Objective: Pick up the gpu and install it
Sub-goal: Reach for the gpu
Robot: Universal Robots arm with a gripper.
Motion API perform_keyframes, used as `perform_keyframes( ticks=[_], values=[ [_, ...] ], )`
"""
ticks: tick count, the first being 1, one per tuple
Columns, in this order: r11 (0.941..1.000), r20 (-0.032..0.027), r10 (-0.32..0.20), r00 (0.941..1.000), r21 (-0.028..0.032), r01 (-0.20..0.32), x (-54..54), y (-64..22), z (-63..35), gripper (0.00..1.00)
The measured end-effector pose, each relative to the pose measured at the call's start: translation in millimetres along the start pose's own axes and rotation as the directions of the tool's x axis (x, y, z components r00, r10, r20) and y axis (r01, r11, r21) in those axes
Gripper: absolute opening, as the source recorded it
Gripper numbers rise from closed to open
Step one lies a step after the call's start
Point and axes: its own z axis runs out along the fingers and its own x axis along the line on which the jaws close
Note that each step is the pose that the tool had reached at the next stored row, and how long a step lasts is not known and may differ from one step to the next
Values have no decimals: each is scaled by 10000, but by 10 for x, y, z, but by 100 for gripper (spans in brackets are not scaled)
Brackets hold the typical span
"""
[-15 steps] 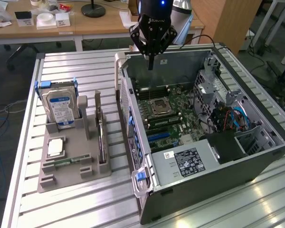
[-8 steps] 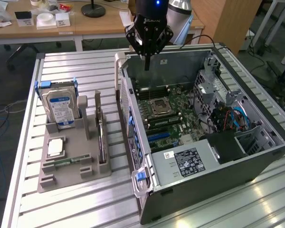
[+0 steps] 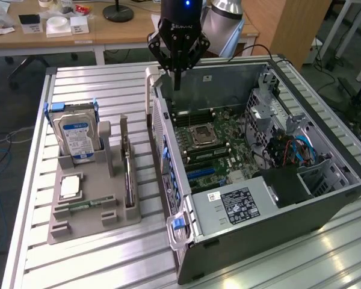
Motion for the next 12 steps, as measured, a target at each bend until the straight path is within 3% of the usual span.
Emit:
perform_keyframes(
  ticks=[12],
  values=[
    [10000, 0, -1, 10000, 0, 1, 306, -23, -6, 11]
  ],
)
